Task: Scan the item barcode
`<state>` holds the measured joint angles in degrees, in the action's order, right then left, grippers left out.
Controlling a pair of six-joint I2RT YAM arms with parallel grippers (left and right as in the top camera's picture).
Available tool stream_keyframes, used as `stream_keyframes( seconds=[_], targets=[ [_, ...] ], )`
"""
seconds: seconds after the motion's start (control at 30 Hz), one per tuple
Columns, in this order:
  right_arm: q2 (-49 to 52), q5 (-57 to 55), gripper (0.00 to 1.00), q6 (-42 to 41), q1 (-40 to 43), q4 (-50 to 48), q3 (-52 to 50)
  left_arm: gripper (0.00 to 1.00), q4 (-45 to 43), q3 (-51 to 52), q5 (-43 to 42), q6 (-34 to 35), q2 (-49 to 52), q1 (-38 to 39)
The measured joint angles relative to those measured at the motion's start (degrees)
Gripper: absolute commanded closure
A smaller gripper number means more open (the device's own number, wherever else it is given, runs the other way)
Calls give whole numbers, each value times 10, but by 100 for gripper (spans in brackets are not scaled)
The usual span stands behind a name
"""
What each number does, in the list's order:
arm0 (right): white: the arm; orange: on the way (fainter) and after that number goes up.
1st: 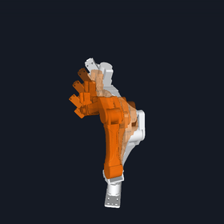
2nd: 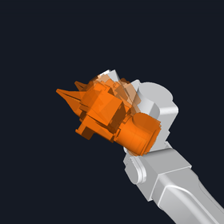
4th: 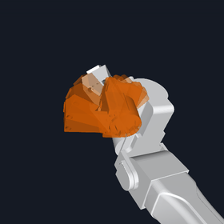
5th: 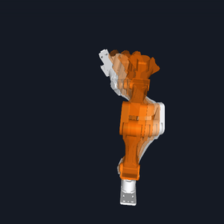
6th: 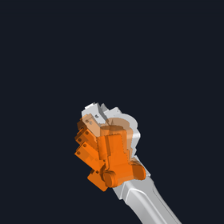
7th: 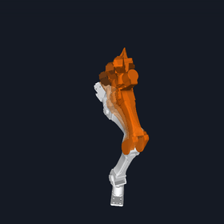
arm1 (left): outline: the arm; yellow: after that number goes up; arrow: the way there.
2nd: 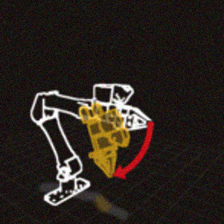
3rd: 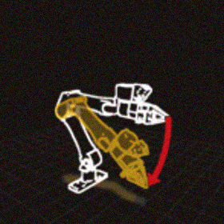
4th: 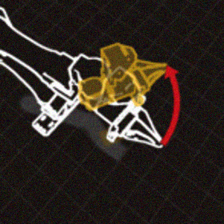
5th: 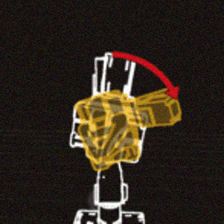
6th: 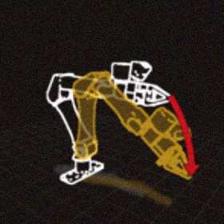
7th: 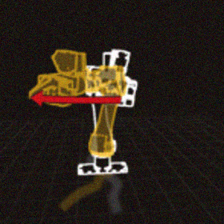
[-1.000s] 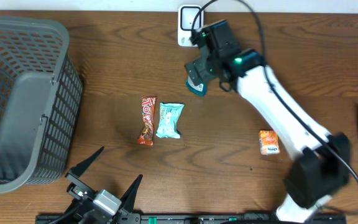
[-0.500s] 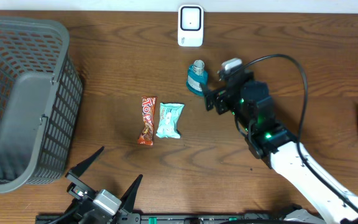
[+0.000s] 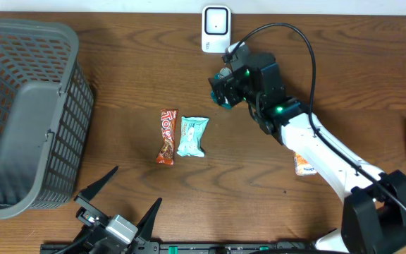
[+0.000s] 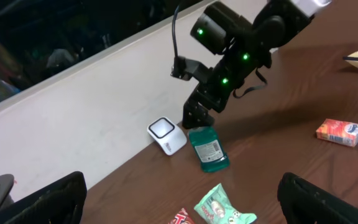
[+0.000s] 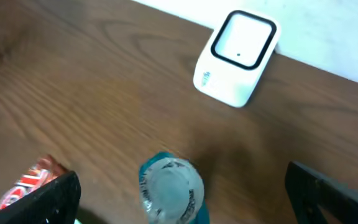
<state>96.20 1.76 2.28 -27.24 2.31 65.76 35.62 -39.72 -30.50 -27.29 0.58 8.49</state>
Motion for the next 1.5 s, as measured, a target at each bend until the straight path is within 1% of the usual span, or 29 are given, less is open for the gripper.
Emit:
stream_keyframes(
  seconds=[0.13, 0.23, 0.33, 0.37, 0.4, 0.47, 0.57, 0.6, 0.63, 0.7, 0.77, 0.8, 0.97, 1.03, 1.07, 1.2, 1.37, 1.4, 1.5],
  targets=[
    [38, -3, 1, 22, 0, -10, 0, 2, 0, 0, 0, 0, 0, 0],
    [69, -5, 1, 32, 0, -45, 0, 2, 0, 0, 0, 0, 0, 0],
    [89, -5, 12, 36, 0, -77, 0, 2, 0, 0, 0, 0, 0, 0],
    [93, -6, 25, 37, 0, -83, 0, 2, 0, 0, 0, 0, 0, 0],
    [94, -6, 31, 39, 0, -85, 0, 2, 0, 0, 0, 0, 0, 0],
    [95, -7, 49, 42, 0, -87, 0, 2, 0, 0, 0, 0, 0, 0],
    [95, -6, 66, 44, 0, -87, 0, 2, 0, 0, 0, 0, 0, 0],
    [95, -7, 78, 44, 0, -87, 0, 2, 0, 0, 0, 0, 0, 0],
    [95, -7, 86, 40, 0, -87, 0, 2, 0, 0, 0, 0, 0, 0],
    [95, -7, 92, 33, 0, -84, 2, 2, 0, 0, 0, 0, 0, 0],
    [95, -6, 97, 31, 0, -71, 7, 2, 0, 0, 0, 0, 0, 0],
    [95, -7, 99, 30, 0, -64, 10, 2, 0, 0, 0, 0, 0, 0],
    [76, 2, 99, 15, 3, 14, 23, 2, 0, 0, 0, 0, 0, 0],
    [61, 38, 99, 7, 8, 76, 28, 2, 0, 0, 0, 0, 0, 0],
    [51, 50, 99, 6, 12, 91, 28, 2, 0, 0, 0, 0, 0, 0],
    [16, 209, 99, -4, 45, 173, 28, 2, 0, 0, 0, 0, 0, 0],
    [-23, 479, 99, -5, 89, 260, 28, 2, 0, 0, 0, 0, 0, 0],
    [-23, 536, 99, 4, 93, 294, 28, 2, 0, 0, 0, 0, 0, 0],
    [-23, 630, 99, 46, 94, 362, 27, 2, 0, 0, 0, 0, 0, 0]
  ],
)
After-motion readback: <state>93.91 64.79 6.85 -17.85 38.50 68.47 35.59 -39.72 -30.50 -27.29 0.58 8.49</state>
